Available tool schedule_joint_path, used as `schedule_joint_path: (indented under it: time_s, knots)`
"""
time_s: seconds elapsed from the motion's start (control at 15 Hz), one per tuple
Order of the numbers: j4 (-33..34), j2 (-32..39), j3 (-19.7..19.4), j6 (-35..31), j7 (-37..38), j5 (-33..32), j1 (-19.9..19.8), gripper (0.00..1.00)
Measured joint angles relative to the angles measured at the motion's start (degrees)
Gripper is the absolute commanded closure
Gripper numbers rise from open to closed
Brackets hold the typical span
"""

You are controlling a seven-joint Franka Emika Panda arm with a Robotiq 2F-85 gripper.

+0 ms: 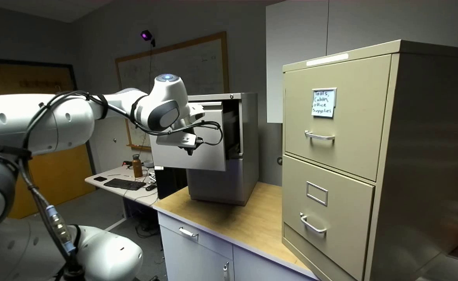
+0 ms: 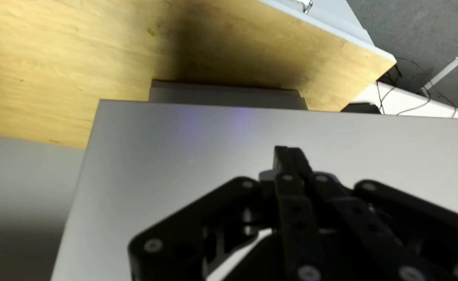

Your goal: Close the top drawer of the cabinet

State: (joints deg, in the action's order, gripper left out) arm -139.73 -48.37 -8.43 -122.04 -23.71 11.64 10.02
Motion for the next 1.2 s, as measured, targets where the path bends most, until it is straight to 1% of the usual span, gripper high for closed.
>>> schedule_joint_path:
  time_s: [0.27, 0.33, 0.4, 0.53, 0.67, 0.87, 1.07, 1.2]
  knots:
    - [-1.4, 0.1, -0.2, -5.8, -2.0, 2.9, 4.8, 0.94]
    - [-1.5, 0.1, -0.2, -6.8, -2.3, 3.2, 5.8, 0.96]
    - [-1.5, 0.1, -0.2, -7.9, -2.4, 3.4, 6.7, 0.94]
    - [-1.6, 0.3, 0.1, -10.9, -2.4, 3.4, 8.1, 0.96]
    - [-1.9, 0.9, 0.5, -14.3, -2.4, 3.4, 8.9, 0.96]
    - [-2.1, 2.2, 1.2, -17.5, -2.3, 3.2, 9.0, 0.96]
    - [-1.1, 5.1, 1.4, -20.5, -2.0, 3.2, 9.4, 0.96]
    - [0.6, 8.0, 1.4, -21.9, -1.5, 3.2, 9.7, 0.96]
